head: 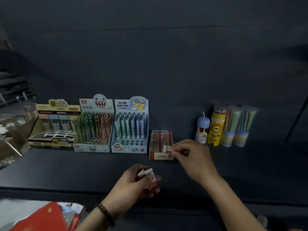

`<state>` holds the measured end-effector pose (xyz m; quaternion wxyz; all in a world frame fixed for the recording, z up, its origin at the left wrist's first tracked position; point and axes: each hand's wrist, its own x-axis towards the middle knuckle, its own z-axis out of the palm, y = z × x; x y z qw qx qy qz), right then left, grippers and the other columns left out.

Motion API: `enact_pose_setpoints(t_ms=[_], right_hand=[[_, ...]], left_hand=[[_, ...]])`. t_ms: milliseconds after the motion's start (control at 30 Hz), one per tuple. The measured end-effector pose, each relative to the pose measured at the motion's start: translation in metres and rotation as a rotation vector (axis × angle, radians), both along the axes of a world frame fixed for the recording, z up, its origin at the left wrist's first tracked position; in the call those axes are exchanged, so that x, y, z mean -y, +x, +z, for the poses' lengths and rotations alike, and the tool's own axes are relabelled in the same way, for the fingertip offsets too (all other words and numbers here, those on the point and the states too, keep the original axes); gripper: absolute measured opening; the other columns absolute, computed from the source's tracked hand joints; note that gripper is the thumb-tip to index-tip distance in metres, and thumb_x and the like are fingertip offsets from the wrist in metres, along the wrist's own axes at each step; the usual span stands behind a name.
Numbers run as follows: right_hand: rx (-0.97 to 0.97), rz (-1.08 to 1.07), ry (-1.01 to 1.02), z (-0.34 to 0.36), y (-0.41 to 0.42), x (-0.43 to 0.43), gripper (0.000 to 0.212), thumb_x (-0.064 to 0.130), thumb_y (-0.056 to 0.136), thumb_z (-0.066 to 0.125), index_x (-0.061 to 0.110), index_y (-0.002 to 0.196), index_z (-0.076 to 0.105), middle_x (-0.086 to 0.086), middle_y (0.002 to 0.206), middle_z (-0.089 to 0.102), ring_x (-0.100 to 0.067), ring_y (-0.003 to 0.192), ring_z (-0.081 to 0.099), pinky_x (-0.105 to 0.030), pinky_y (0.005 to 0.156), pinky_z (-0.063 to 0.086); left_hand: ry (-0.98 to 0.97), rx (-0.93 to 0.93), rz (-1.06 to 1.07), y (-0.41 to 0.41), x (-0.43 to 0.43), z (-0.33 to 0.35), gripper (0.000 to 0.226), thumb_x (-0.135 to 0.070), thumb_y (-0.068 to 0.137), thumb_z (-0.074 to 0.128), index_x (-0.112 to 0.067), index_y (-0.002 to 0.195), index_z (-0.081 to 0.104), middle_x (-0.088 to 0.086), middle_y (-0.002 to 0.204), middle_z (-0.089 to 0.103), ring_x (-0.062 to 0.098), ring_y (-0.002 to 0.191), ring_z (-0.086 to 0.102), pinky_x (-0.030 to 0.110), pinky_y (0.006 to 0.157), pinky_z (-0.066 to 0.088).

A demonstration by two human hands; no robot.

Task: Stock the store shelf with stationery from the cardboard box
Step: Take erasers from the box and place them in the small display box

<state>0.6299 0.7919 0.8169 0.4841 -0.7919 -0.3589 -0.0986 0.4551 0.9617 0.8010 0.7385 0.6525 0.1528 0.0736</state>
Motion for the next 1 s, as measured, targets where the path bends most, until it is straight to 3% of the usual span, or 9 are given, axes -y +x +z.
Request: enact_pose_setpoints(t_ms=[133,200,267,367,500,667,733,900,1000], right_hand=[[0.069,-0.027,-0.162,-0.009,0.066,-0.035,0.006,0.021,0.089,0.084,0.024,0.095,0.085,0.016,0.096,0.076,0.002,0.088,0.069,-0.022,0.085,0.058],[0.056,-0.031,-0.241,-0.012,0.088,-0.048,0.006,0.023,0.093,0.08,0.025,0.096,0.085,0.017,0.099,0.077,0.004,0.086,0.066,-0.012,0.081,0.052],[0.045,-0.016,-0.312,-0.014,0.103,-0.059,0.009,0.023,0.096,0.077,0.025,0.099,0.085,0.017,0.102,0.075,0.005,0.085,0.064,-0.006,0.077,0.047],[0.022,0.009,-0.33,-0.016,0.113,-0.07,0.007,0.023,0.095,0.078,0.026,0.097,0.084,0.014,0.104,0.075,0.001,0.091,0.067,-0.019,0.085,0.054],[0.034,0.017,-0.319,-0.022,0.112,-0.073,0.007,0.021,0.092,0.079,0.026,0.092,0.084,0.016,0.101,0.075,0.001,0.092,0.068,-0.023,0.088,0.054],[0.078,-0.023,-0.375,-0.027,0.114,-0.075,0.009,0.023,0.093,0.078,0.025,0.098,0.084,0.012,0.111,0.066,-0.004,0.103,0.062,-0.029,0.096,0.051],[0.082,-0.047,-0.399,-0.03,0.112,-0.076,0.011,0.024,0.093,0.077,0.027,0.102,0.084,0.009,0.115,0.065,-0.009,0.107,0.062,-0.036,0.094,0.054],[0.076,-0.056,-0.476,-0.024,0.102,-0.074,0.021,0.024,0.098,0.067,0.03,0.112,0.082,0.012,0.126,0.063,-0.01,0.118,0.059,-0.037,0.097,0.054],[0.045,-0.027,-0.502,-0.014,0.096,-0.07,0.024,0.028,0.101,0.062,0.034,0.116,0.078,0.019,0.126,0.065,-0.007,0.116,0.061,-0.036,0.098,0.054]], left_hand=[[-0.005,0.042,0.049,0.039,-0.026,0.0,0.02,-0.009,0.103,0.062,-0.002,0.121,0.067,0.025,0.11,0.075,0.04,0.098,0.076,0.034,0.077,0.061],[0.022,0.063,0.046,0.056,-0.042,-0.001,0.018,-0.007,0.102,0.062,-0.003,0.119,0.069,0.027,0.105,0.074,0.041,0.096,0.076,0.037,0.077,0.063],[0.172,0.08,0.008,0.072,-0.056,-0.002,0.015,-0.008,0.103,0.062,-0.003,0.116,0.069,0.024,0.099,0.076,0.037,0.091,0.077,0.039,0.078,0.064],[0.263,0.09,-0.017,0.09,-0.071,-0.001,0.014,-0.011,0.104,0.061,-0.005,0.114,0.068,0.018,0.096,0.078,0.033,0.087,0.077,0.038,0.073,0.063],[0.373,0.139,-0.033,0.109,-0.083,0.005,0.012,-0.013,0.104,0.062,-0.006,0.112,0.068,0.017,0.084,0.077,0.029,0.073,0.075,0.032,0.063,0.059],[0.432,0.245,-0.056,0.13,-0.093,0.014,0.011,-0.018,0.104,0.064,-0.011,0.109,0.07,0.015,0.075,0.075,0.035,0.062,0.069,0.038,0.057,0.056],[0.404,0.279,-0.067,0.134,-0.095,0.014,0.01,-0.019,0.103,0.066,-0.014,0.109,0.072,0.015,0.072,0.074,0.045,0.062,0.065,0.042,0.056,0.053],[0.21,0.332,-0.044,0.137,-0.092,0.003,0.007,-0.011,0.098,0.07,-0.012,0.103,0.073,0.026,0.07,0.067,0.032,0.052,0.062,0.034,0.047,0.045],[0.12,0.325,-0.055,0.133,-0.09,0.001,0.006,-0.012,0.099,0.066,-0.01,0.1,0.072,0.024,0.079,0.069,0.039,0.056,0.067,0.032,0.044,0.042]])
